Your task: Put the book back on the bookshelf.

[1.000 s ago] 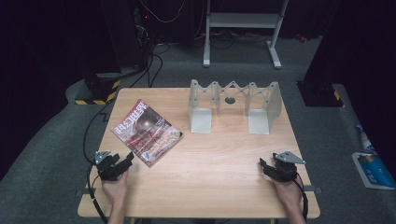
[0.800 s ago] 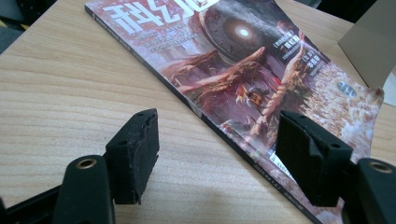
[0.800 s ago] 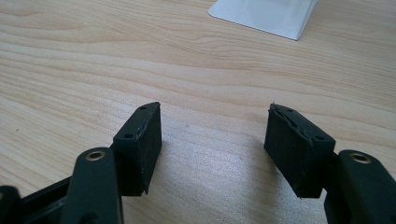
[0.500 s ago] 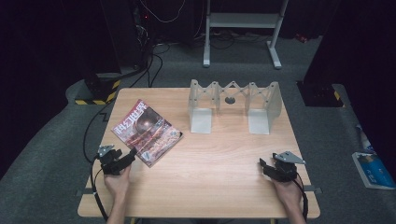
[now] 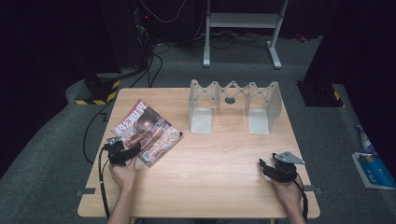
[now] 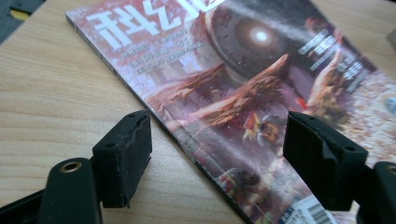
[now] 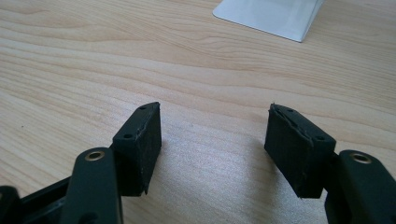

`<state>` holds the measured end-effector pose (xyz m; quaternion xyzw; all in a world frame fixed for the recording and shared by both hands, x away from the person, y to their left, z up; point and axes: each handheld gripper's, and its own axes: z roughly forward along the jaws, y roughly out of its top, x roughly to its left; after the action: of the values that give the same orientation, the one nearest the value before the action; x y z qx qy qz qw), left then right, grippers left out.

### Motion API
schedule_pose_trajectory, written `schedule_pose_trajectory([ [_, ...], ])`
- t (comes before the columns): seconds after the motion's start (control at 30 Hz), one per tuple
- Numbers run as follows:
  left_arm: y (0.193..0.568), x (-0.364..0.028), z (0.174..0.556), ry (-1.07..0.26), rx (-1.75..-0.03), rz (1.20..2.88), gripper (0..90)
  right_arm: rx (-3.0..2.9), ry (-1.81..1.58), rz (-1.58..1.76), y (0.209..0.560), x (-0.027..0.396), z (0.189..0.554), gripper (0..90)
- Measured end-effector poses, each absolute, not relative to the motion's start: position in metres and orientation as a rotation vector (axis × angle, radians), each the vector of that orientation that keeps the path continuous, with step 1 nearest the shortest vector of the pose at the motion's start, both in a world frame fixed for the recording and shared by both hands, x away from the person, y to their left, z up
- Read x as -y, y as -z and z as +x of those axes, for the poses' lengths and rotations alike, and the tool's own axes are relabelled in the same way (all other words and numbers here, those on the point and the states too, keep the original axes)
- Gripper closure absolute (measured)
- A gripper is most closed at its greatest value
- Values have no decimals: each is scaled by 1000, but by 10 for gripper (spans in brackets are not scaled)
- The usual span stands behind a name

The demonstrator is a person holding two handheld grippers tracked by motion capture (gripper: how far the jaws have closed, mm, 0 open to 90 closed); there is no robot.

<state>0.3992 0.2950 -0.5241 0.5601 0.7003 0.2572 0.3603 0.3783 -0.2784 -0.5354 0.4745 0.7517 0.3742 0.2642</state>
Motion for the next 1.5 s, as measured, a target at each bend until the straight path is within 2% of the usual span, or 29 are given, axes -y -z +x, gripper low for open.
schedule_pose_trajectory([
  [0.23, 530, -295, 403, -680, -1793, 1473, 221, -2032, -1011, 1281, 535, 278, 378, 359],
  [0.43, 533, -285, 405, -782, -1774, 1544, 215, -2032, -1012, 1283, 535, 278, 378, 359],
  [0.63, 528, -283, 409, -740, -1790, 1591, 272, -2031, -1011, 1283, 536, 278, 378, 359],
  [1.5, 525, -284, 408, -718, -1791, 1611, 304, -2031, -1011, 1283, 536, 278, 378, 358],
])
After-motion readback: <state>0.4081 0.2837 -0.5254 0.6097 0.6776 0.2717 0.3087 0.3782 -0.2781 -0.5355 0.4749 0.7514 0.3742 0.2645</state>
